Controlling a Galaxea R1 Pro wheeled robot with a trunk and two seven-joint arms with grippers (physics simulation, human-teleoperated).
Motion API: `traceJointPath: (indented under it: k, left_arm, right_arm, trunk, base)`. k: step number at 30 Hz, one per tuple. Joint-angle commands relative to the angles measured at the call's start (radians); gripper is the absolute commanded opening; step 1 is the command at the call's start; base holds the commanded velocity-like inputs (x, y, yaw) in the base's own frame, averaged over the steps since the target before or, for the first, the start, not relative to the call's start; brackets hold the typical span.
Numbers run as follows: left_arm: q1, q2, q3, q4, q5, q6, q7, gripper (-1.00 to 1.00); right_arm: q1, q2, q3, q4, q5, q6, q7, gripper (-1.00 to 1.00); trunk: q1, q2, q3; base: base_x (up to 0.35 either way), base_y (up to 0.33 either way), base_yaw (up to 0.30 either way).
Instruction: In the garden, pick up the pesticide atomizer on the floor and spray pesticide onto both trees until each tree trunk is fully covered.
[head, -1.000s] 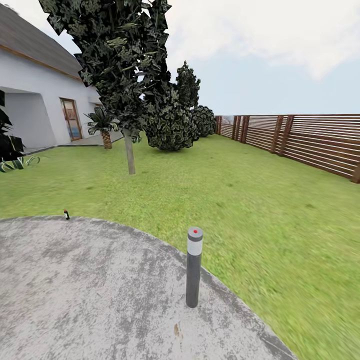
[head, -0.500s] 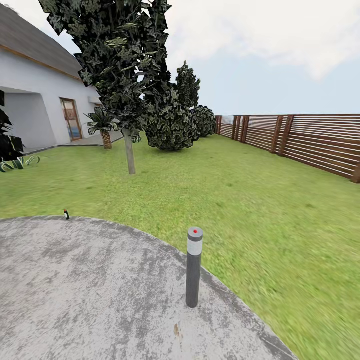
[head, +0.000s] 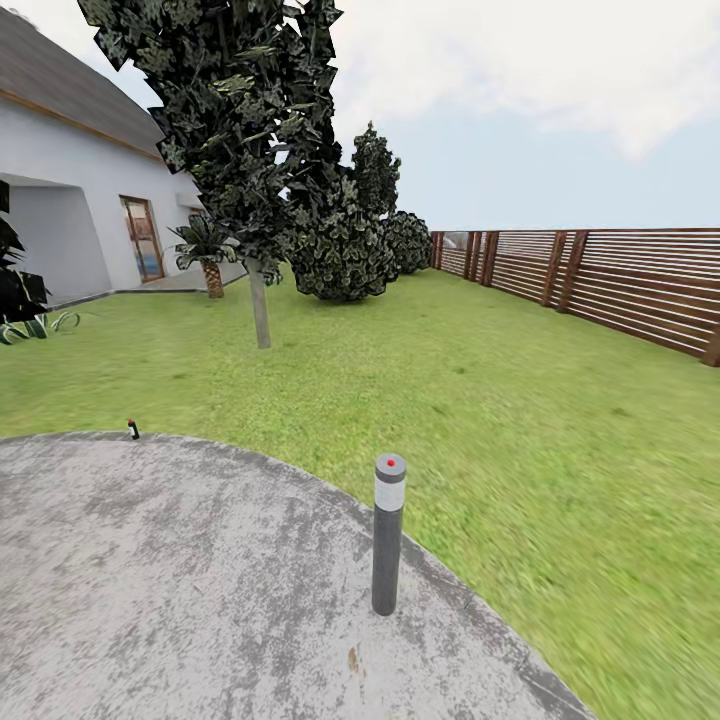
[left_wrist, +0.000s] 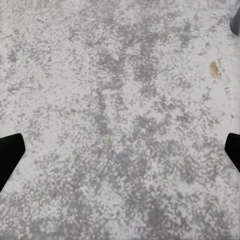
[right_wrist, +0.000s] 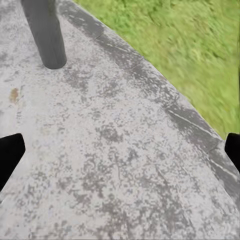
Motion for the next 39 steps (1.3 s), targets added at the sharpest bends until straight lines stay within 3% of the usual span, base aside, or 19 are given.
traceJointPath:
  k: [1,11,23,32,39]
  left_arm:
    - [0.0,0.001,0.002,0.001,0.001,-0.001,0.0,1.0]
    - [0.011,0.0,0.005,0.013,0.015,-0.001,0.0,1.0]
    - [0.013,-0.002,0.006,0.013,0.017,-0.001,0.0,1.0]
    - [0.013,0.0,0.006,0.013,0.017,-0.001,0.0,1.0]
    - [0.012,0.001,0.006,0.013,0.016,-0.001,0.0,1.0]
  right_arm:
    - [-0.015,0.001,0.0,0.0,-0.001,-0.016,0.0,1.0]
    - [-0.026,0.008,0.006,0.01,0.002,-0.026,0.0,1.0]
    - [-0.026,0.022,0.005,0.011,0.002,-0.026,-0.001,1.0]
    - [-0.026,0.022,0.003,0.011,0.003,-0.026,-0.001,1.0]
    - [-0.026,0.022,0.006,0.012,0.006,-0.026,0.001,1.0]
  trunk:
    - [0.0,0.0,0.0]
    - [0.0,0.0,-0.001]
    - [0.0,0.0,-0.006]
    - [0.0,0.0,-0.011]
    - [0.0,0.0,-0.011]
  base:
    - [0.0,0.0,0.0]
    - [0.0,0.0,0.026]
    - [0.0,0.013,0.249]
    - [0.023,0.282,0.25]
    - [0.123,0.327,0.029]
